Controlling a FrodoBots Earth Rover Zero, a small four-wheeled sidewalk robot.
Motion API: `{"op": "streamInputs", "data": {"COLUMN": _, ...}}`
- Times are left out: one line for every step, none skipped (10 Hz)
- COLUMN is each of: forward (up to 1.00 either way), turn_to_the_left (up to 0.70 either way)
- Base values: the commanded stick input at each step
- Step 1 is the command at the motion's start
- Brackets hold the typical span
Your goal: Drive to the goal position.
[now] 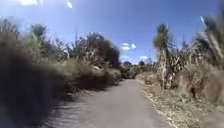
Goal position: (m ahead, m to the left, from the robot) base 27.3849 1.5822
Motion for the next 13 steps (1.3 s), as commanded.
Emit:
{"op": "streamInputs", "data": {"forward": 1.0, "turn_to_the_left": 0.0}}
{"op": "streamInputs", "data": {"forward": 1.0, "turn_to_the_left": 0.0}}
{"op": "streamInputs", "data": {"forward": 1.0, "turn_to_the_left": 0.0}}
{"op": "streamInputs", "data": {"forward": 1.0, "turn_to_the_left": 0.0}}
{"op": "streamInputs", "data": {"forward": 1.0, "turn_to_the_left": 0.0}}
{"op": "streamInputs", "data": {"forward": 1.0, "turn_to_the_left": 0.0}}
{"op": "streamInputs", "data": {"forward": 1.0, "turn_to_the_left": -0.22}}
{"op": "streamInputs", "data": {"forward": 1.0, "turn_to_the_left": -0.3}}
{"op": "streamInputs", "data": {"forward": 1.0, "turn_to_the_left": -0.37}}
{"op": "streamInputs", "data": {"forward": 1.0, "turn_to_the_left": 0.0}}
{"op": "streamInputs", "data": {"forward": 1.0, "turn_to_the_left": 0.0}}
{"op": "streamInputs", "data": {"forward": 1.0, "turn_to_the_left": 0.0}}
{"op": "streamInputs", "data": {"forward": 1.0, "turn_to_the_left": 0.0}}
